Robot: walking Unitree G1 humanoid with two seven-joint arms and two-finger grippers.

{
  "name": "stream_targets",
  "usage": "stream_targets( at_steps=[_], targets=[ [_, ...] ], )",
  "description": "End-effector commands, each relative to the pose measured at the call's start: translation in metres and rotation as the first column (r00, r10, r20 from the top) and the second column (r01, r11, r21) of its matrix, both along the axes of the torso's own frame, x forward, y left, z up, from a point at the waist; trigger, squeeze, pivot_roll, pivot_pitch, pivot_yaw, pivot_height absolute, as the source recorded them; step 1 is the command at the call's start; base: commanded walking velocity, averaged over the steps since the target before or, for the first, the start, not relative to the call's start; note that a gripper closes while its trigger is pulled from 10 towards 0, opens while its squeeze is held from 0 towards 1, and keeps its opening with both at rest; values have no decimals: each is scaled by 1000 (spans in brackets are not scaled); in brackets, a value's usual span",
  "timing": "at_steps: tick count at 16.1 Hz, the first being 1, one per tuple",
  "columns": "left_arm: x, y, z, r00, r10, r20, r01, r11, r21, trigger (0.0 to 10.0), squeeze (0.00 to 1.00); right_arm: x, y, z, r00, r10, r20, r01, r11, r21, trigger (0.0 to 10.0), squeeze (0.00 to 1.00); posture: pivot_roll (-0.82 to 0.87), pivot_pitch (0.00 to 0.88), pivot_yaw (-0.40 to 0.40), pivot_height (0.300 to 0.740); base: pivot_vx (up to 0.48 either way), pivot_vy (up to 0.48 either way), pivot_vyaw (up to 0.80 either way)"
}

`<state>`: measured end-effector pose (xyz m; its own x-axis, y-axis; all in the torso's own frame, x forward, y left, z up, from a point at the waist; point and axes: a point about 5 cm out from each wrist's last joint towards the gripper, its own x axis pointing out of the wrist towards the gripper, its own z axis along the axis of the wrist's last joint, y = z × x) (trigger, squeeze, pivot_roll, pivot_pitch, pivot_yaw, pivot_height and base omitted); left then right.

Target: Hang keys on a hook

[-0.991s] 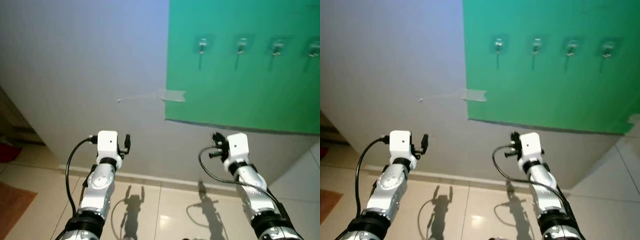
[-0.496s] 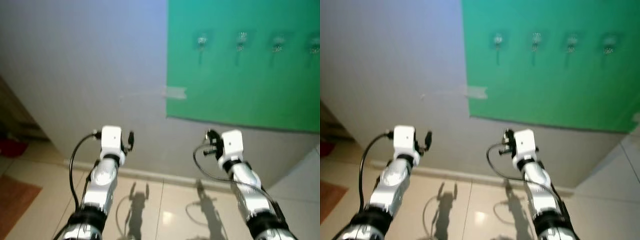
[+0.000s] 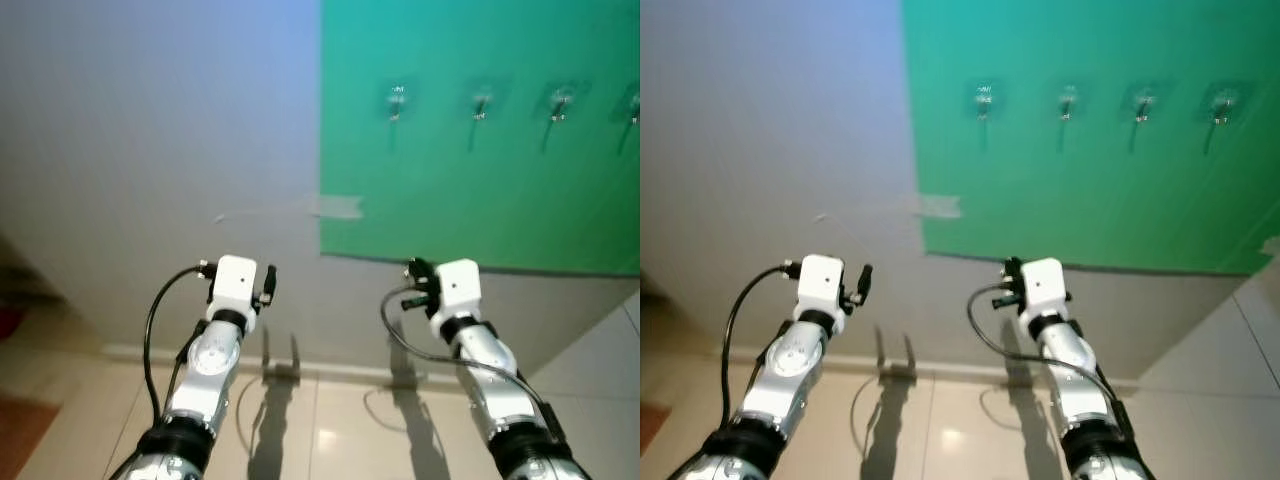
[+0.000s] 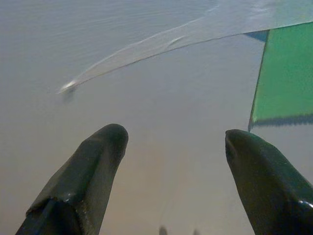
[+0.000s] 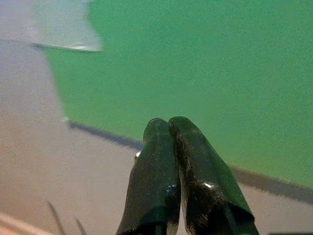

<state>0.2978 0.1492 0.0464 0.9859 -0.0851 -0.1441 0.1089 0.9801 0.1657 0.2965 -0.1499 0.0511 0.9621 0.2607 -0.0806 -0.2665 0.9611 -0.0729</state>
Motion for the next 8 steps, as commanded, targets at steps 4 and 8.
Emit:
stream_targets(
  at_steps=[4,8],
  targets=[
    [3,-9,4,999,-27,24,26,999,22,10000,0,5,-4,6,1000,7,11,-7,999,-37,0,0,-69,0,24,740,0,-480,0],
    [4,-2,8,998,29,51,-28,999,-25,10000,0,19,7,27,995,50,81,-46,998,-46,0,0,-65,0,18,740,0,0,0]
  ],
)
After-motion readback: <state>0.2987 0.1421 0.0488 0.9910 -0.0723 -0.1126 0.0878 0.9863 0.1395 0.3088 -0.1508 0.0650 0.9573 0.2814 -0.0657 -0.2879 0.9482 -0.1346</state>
